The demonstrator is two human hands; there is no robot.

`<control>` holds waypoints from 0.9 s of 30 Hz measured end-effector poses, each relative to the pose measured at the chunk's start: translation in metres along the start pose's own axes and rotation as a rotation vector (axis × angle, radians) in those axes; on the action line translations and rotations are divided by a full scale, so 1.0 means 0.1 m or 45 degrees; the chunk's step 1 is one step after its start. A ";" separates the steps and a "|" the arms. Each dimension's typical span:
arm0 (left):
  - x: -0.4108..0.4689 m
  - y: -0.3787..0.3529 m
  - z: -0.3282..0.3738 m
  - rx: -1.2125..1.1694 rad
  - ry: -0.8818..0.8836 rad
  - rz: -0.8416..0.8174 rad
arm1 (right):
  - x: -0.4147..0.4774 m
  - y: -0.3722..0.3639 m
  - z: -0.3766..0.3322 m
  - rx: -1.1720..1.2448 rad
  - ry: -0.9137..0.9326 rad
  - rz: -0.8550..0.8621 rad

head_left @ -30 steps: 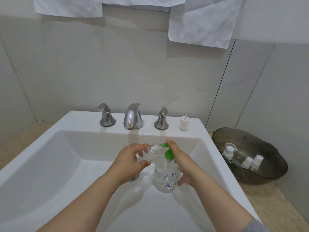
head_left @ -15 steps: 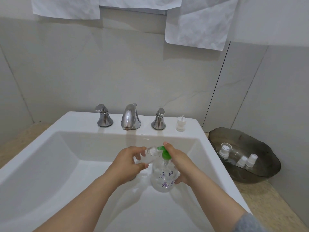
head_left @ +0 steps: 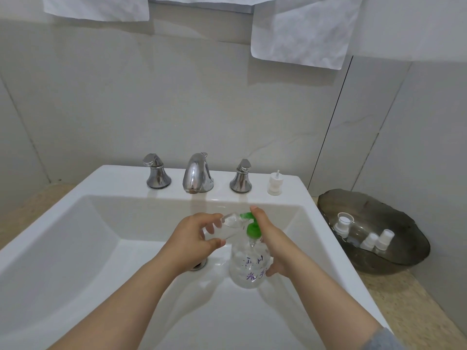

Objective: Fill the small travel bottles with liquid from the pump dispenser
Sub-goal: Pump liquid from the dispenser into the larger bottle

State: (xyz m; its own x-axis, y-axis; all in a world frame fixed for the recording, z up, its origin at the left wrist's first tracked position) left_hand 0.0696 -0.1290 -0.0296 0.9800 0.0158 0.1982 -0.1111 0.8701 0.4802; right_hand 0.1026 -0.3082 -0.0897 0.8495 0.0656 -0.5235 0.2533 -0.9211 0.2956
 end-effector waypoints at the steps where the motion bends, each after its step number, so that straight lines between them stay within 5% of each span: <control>1: 0.00 0.00 0.00 0.003 -0.003 -0.002 | 0.01 -0.01 0.00 -0.006 -0.003 -0.009; 27: -0.03 -0.05 -0.09 0.052 0.042 -0.026 | -0.13 0.03 -0.09 -0.043 0.091 0.091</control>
State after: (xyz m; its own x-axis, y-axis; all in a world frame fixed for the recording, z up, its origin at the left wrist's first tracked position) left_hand 0.0685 -0.1292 -0.0403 0.9869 0.0151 0.1603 -0.0972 0.8497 0.5183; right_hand 0.0968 -0.3082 -0.0749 0.8964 0.0283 -0.4424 0.2051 -0.9112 0.3573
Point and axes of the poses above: each hand's wrist, its own x-axis towards the middle knuckle, its own y-axis out of the back of the hand, z = x × y, the point moved 9 cm from there along x, towards the middle knuckle, and after that the axes turned 8 degrees about -x, right-handed, at the moved point
